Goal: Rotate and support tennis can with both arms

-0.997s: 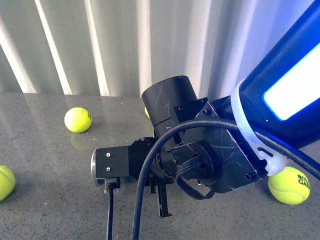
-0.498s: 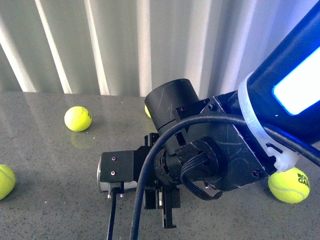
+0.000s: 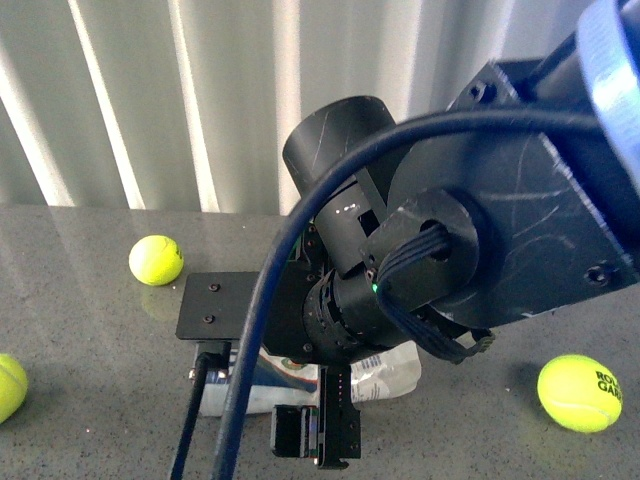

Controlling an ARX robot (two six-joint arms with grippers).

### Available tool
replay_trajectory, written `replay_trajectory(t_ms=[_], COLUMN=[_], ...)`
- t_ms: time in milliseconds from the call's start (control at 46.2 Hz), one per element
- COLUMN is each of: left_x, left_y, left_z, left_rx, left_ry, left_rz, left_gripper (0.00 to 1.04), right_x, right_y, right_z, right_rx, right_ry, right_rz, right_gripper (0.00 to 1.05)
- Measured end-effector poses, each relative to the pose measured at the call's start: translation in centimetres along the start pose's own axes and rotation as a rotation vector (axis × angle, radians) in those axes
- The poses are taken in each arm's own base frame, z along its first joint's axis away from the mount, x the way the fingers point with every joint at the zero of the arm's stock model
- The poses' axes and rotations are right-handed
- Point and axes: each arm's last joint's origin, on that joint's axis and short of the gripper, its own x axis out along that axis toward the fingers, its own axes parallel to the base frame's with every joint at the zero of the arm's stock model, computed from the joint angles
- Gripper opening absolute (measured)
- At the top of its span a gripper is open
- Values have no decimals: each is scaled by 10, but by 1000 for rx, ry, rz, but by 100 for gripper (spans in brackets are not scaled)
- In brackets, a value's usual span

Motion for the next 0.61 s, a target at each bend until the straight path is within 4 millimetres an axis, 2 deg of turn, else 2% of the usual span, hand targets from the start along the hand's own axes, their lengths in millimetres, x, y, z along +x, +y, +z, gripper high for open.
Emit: replay_trajectory(t_ms=[173,260,325,433,498,607], left_x=[0,0,0,0,0,0], left_y=[0,0,0,0,0,0], left_z=[0,0,0,0,0,0], left_rx=[0,0,0,0,0,0], left_ry=[0,0,0,0,0,0], left_rz=[0,0,0,0,0,0], left_gripper=[98,98,98,98,98,98], right_x=[-33,-63,-87,-121,-154,-201], right_y=[-8,-19,-34,-57,-73,-79], right_z=[13,19,16,-2,-26,-58], right_rx=[69,131,199,332,485,649], right_ry=[-53,-101,-116,-111,-85,-51], right_rz=[18,-45,-168,-390,-587,-802], right_gripper=[98,98,98,98,98,98])
